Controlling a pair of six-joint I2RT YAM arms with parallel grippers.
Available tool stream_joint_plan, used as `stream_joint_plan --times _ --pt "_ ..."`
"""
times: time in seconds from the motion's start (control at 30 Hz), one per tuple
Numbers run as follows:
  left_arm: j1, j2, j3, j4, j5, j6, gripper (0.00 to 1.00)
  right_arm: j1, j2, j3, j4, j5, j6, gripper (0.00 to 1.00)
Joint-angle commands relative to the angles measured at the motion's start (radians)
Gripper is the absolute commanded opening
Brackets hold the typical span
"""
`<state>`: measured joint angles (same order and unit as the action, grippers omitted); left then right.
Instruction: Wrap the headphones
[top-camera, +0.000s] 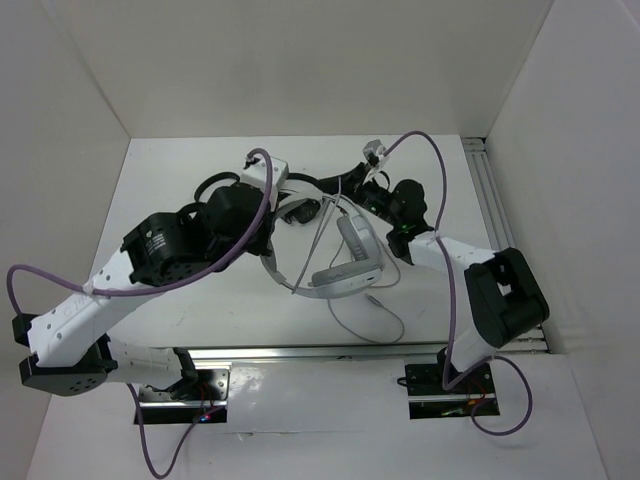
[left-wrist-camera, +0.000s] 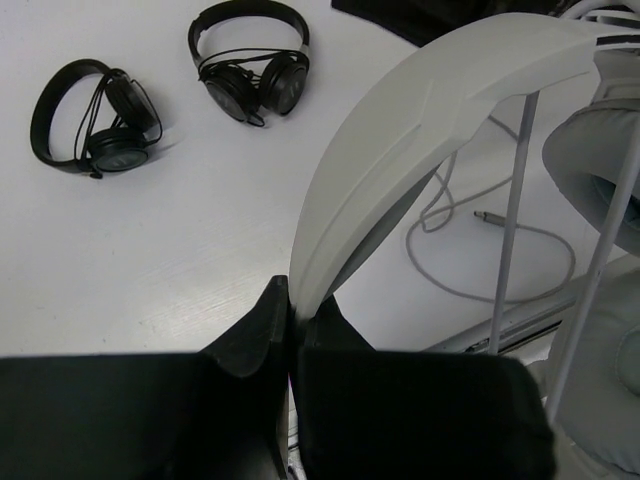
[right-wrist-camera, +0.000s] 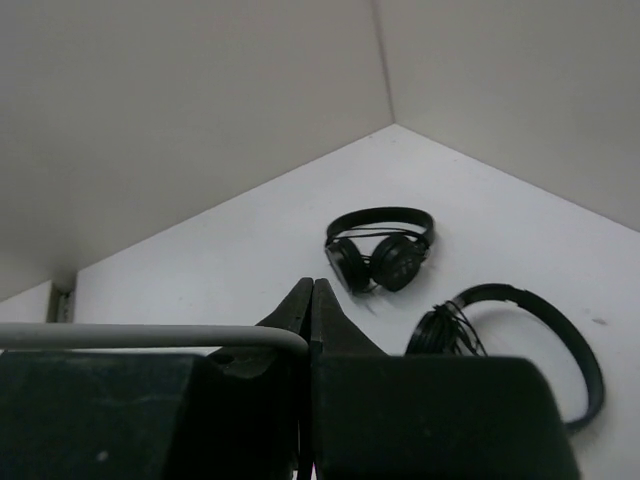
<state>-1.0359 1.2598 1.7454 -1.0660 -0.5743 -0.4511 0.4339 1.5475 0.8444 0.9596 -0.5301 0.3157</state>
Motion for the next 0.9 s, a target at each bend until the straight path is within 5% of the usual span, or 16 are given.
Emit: stream_joint_plan --times 0.0,0.1,0.13,0.17,0.37,0.6,0.73,0.87 --pt "-0.018 -0.114 0.045 0.297 0.14 -0.046 0.0 -0.001 0.097 0.062 0.036 -0.091 0.084 0.07" --pt "-0.018 -0.123 0.06 0.339 0.1 -0.058 0.0 0.051 0.186 0.082 0.158 -0.103 0.167 0.17" --pt "-0.018 -0.114 0.069 0.348 0.088 -0.067 0.0 0.075 0.242 0.082 0.204 -0.103 0.193 0.31" --pt "-0.018 -0.103 0.101 0.348 0.041 -0.077 0.0 0.087 0.275 0.105 0.285 -0.113 0.219 0.35" --pt "0.051 0.045 0.299 0.339 -0.089 -0.077 0.0 0.17 0.554 0.162 0.594 -0.157 0.476 0.38" --pt "0.344 0.28 0.538 0.236 0.002 -0.037 0.0 0.233 0.582 0.003 0.725 -0.126 0.473 0.03" --pt "0.54 0.384 0.574 0.224 0.022 -0.037 0.0 0.258 0.493 -0.149 0.755 -0.105 0.425 0.0" --pt "0.609 0.443 0.522 0.224 -0.005 -0.061 0.0 0.362 0.286 -0.284 0.619 -0.094 0.289 0.0"
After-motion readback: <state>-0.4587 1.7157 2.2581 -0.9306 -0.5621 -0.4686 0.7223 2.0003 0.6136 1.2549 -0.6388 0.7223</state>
